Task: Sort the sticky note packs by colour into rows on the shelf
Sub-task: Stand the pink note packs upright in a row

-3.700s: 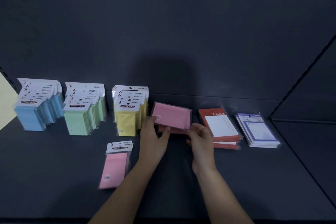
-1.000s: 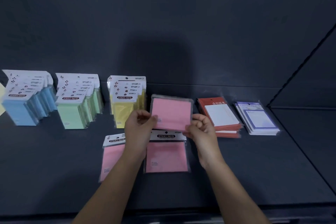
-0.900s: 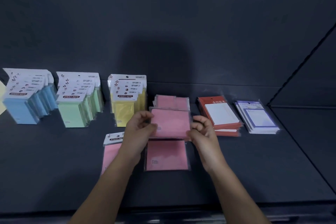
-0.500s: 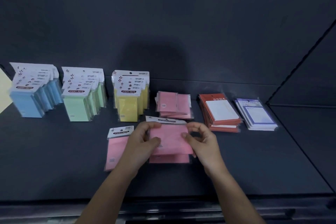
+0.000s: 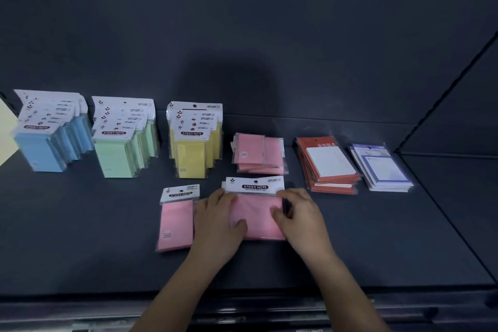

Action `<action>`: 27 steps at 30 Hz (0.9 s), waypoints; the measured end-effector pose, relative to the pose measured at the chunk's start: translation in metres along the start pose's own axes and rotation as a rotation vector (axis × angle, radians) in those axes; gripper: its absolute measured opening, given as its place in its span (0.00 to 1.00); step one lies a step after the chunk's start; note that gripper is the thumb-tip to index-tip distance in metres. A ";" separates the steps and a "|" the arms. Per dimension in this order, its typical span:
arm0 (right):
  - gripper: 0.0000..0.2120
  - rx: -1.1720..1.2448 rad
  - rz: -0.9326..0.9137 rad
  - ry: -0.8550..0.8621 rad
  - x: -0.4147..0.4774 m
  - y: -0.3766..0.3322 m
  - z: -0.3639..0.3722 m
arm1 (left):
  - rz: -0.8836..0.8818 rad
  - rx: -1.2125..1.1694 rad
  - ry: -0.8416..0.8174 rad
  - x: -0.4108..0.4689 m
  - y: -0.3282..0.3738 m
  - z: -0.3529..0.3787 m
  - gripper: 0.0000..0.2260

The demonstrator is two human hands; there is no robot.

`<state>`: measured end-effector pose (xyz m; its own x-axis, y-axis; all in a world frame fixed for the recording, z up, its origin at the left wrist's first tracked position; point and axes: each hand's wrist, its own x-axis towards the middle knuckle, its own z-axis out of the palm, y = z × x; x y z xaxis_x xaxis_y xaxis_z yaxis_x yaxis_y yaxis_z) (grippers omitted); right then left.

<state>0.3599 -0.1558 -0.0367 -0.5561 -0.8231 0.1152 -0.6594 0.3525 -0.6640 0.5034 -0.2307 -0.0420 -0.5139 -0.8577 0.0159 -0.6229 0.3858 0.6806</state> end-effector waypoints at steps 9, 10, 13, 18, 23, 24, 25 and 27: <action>0.12 0.084 0.006 0.024 0.016 -0.004 -0.002 | -0.042 -0.179 -0.013 0.011 0.018 -0.002 0.28; 0.12 0.159 0.002 0.045 0.020 -0.008 -0.001 | -0.025 -0.197 0.016 0.016 0.022 -0.003 0.29; 0.15 0.532 0.096 -0.006 0.032 -0.024 -0.002 | 0.056 -0.296 0.059 0.038 0.030 -0.005 0.26; 0.18 1.036 0.389 -0.081 0.053 -0.039 0.003 | -0.038 -0.256 0.037 0.060 0.039 -0.007 0.27; 0.09 1.297 0.481 -0.107 0.059 -0.035 -0.001 | -0.084 -0.413 0.083 0.067 0.031 0.000 0.24; 0.08 1.322 0.494 -0.104 0.060 -0.035 -0.001 | -0.118 -0.477 0.120 0.065 0.032 -0.001 0.21; 0.07 1.334 0.507 -0.102 0.060 -0.033 0.000 | -0.147 -0.565 0.159 0.062 0.034 -0.004 0.17; 0.07 1.367 0.516 -0.113 0.059 -0.033 0.002 | -0.166 -0.748 0.231 0.056 0.038 -0.005 0.08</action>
<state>0.3500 -0.2166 -0.0101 -0.4922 -0.7918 -0.3617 0.6146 -0.0218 -0.7885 0.4541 -0.2662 -0.0114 -0.2628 -0.9643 -0.0328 -0.0777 -0.0128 0.9969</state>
